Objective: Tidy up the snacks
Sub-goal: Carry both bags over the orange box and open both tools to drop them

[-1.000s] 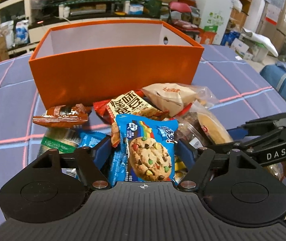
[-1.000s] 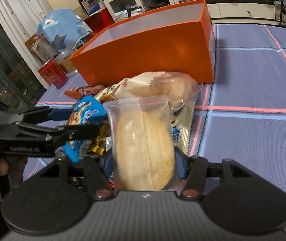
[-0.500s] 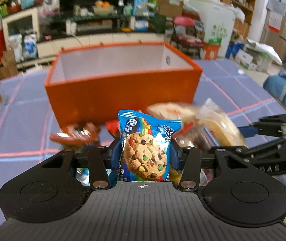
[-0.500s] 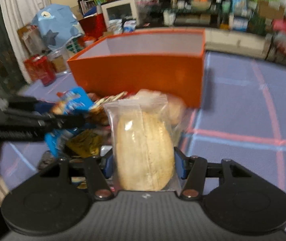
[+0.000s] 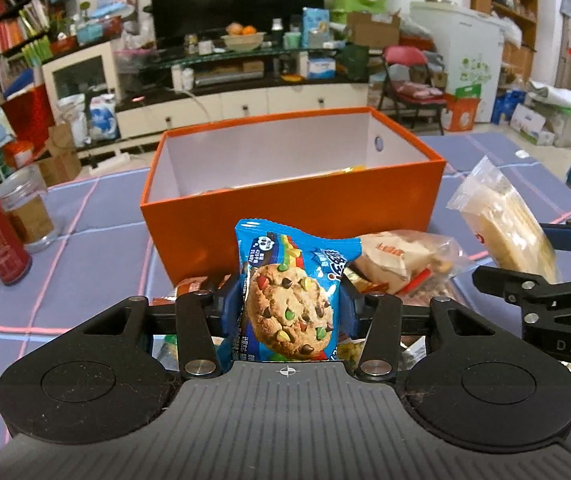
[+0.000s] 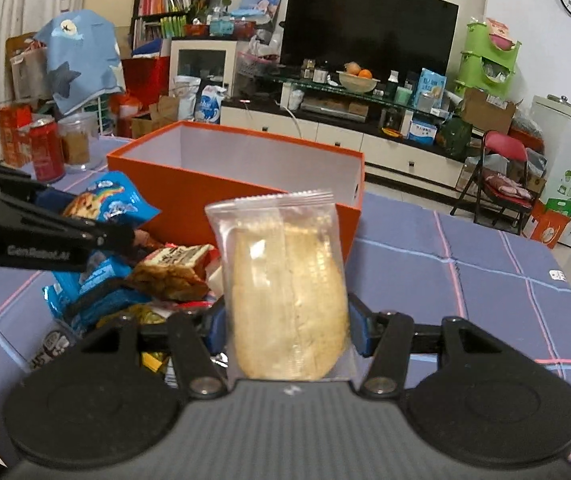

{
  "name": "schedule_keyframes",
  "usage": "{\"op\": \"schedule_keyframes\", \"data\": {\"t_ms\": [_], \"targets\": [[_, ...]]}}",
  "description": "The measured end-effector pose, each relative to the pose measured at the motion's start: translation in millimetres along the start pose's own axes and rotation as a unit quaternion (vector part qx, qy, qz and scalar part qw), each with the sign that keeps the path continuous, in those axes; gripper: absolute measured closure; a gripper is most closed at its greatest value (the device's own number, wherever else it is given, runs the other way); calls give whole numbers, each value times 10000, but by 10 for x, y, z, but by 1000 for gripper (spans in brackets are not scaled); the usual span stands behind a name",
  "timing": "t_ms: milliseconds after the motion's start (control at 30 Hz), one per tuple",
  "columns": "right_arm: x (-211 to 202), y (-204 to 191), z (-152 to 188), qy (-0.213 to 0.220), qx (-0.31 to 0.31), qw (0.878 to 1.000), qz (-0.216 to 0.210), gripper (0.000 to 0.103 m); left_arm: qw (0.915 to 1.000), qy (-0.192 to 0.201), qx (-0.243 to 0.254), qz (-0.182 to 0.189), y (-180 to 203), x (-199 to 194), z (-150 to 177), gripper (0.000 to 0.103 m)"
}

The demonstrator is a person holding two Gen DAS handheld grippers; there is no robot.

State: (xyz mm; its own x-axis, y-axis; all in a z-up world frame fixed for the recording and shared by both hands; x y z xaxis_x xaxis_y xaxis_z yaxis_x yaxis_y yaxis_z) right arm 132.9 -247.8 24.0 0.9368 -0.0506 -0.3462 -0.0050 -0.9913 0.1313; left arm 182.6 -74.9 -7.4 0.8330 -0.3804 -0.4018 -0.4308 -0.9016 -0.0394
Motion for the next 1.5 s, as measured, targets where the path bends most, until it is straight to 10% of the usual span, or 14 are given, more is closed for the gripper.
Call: {"op": "schedule_keyframes", "data": {"t_ms": [933,1333,1500], "targets": [[-8,202,-432,323,678,9972,20,46,9986,230,-449,-144,-350,-128,-319,80],[1681,362,-930,-395,1170,9923,93,46,9975,23,-640,-293,-556,1208,-974,79],[2019,359,-909,-577,1154,9915,171,44,9966,-202,-745,-290,-615,1615,-945,50]]}}
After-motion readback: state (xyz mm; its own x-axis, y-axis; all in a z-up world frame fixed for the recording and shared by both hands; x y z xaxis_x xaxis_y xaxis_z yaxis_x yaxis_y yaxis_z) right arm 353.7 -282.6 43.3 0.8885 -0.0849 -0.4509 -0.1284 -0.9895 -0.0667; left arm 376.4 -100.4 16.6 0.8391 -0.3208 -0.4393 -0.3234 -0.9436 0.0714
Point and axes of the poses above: each gripper's, at about its wrist camera, not at the fingertips, and x roughly the way its jaws point, y to its right, z to its underside, the point moved 3 cm from there along x, roughly the way its jaws point, and after that the axes turned 15 degrees about y, right-handed, at the moved point
